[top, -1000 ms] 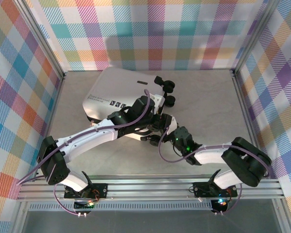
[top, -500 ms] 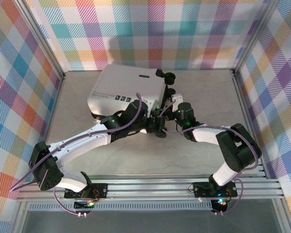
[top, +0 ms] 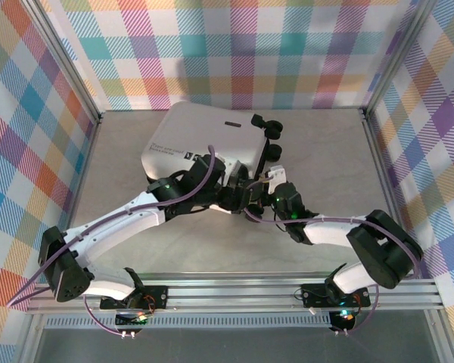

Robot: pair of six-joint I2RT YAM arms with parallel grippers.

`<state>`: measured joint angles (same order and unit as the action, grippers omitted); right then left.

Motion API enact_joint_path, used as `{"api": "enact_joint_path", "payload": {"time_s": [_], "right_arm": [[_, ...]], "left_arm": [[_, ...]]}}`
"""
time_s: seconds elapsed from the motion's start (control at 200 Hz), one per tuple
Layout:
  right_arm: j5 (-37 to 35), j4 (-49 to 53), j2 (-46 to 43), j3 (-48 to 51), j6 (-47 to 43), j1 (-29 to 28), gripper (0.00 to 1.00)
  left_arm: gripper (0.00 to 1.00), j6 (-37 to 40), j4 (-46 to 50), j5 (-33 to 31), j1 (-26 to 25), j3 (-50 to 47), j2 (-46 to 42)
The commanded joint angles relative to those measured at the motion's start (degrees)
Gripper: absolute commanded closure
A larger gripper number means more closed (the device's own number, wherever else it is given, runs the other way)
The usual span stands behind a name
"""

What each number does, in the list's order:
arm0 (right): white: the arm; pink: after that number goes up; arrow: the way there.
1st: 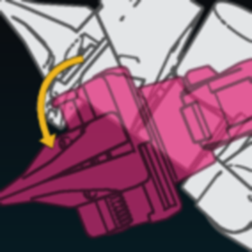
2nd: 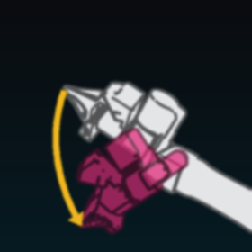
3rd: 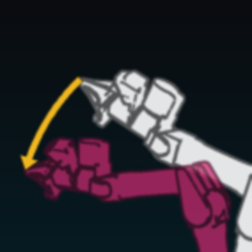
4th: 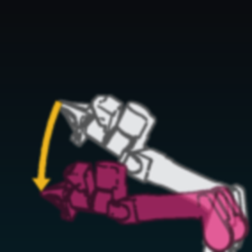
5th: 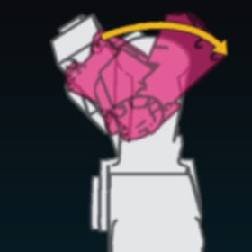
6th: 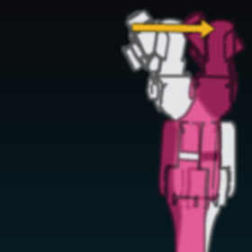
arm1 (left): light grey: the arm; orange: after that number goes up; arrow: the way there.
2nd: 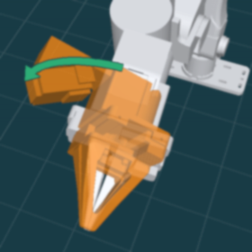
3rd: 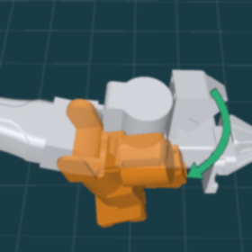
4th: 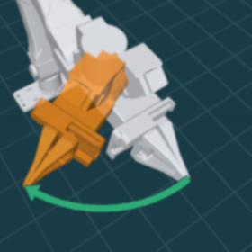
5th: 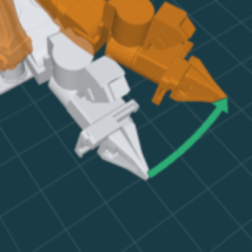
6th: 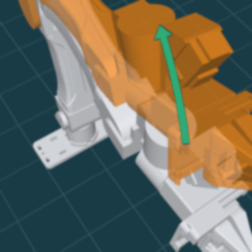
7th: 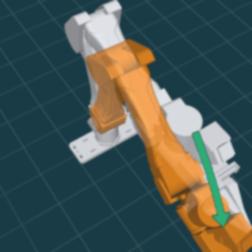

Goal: Pack the luggage

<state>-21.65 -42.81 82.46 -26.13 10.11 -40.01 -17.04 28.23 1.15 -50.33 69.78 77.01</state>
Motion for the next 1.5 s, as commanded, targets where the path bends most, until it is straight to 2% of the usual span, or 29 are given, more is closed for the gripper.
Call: {"api": "enact_joint_path", "payload": {"time_s": [0.0,0.235,0.49,0.79,0.955,1.155,1.38,1.495], "right_arm": [[0.3,-1.1,-3.2,1.8,0.8,-3.5,1.0],[0.1,-1.3,-4.5,2.5,1.8,-5.2,1.0],[1.5,-2.6,-2.8,2.0,2.1,-5.2,1.0],[2.4,-4.3,-1.0,1.6,2.7,-5.2,1.0],[2.0,-5.2,-1.7,2.2,3.1,-5.1,1.0],[4.0,-5.5,-3.3,3.1,4.1,-2.5,1.0],[7.5,-8.9,-2.8,3.3,4.6,1.3,1.0],[9.2,-10.5,-1.5,3.0,6.2,3.3,1.0]], "left_arm": [[0.26,1.9,1.6,-3.5,1.3,3.9,-2.4],[0.25,1.6,-1.5,4.7,1.1,8.6,0.7],[0.17,1.4,-6.2,13.1,0.6,11.6,5.1],[0.15,0.3,-6.3,13.8,0.3,17.5,11.7],[0.16,-4.7,-6.4,13.3,0.3,21.0,18.8],[0.17,-11.6,-11.8,8.9,0.3,15.3,18.6],[0.18,-18.6,-19.0,10.8,0.9,9.6,17.2],[0.19,-22.5,-21.2,8.2,1.2,5.9,15.8]]}}
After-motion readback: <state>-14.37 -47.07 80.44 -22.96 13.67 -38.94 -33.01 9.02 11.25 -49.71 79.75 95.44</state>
